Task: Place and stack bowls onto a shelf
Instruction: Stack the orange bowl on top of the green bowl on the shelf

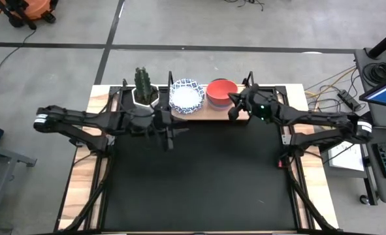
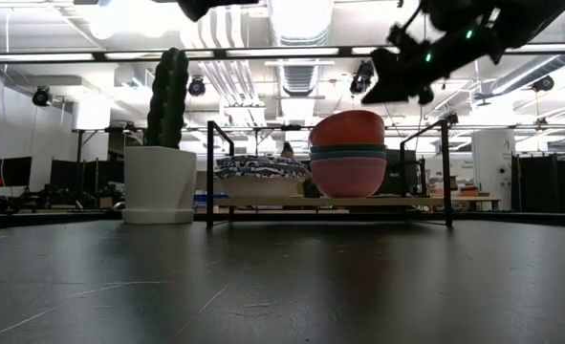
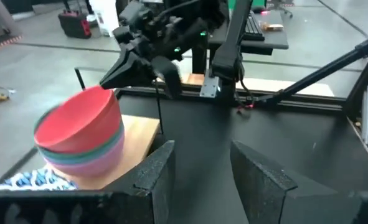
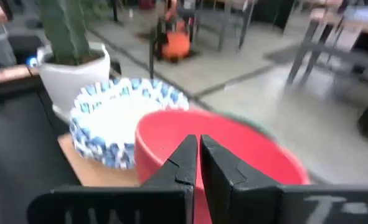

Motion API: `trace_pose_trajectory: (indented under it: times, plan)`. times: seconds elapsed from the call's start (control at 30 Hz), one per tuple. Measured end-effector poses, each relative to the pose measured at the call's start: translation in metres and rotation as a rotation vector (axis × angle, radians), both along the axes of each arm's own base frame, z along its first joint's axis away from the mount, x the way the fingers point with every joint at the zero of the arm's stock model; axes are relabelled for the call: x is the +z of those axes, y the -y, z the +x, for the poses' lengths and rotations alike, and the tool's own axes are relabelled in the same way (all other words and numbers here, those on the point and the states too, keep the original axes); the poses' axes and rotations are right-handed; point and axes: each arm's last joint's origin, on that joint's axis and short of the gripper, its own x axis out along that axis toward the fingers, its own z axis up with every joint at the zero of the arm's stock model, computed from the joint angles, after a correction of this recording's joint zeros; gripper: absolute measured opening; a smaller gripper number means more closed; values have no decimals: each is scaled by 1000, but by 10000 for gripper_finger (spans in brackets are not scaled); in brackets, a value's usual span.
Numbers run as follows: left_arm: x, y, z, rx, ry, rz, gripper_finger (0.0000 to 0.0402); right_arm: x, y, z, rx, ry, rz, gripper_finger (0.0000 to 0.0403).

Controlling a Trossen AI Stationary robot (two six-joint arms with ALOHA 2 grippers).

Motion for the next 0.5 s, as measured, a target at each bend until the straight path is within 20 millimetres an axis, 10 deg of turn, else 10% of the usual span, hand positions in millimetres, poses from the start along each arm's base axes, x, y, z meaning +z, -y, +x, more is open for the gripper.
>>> trace_pose_trajectory:
  times: [0.5]
  plan:
    - [-21, 4, 0, 6, -35, -52, 137, -26, 13, 11, -6, -67, 110, 9]
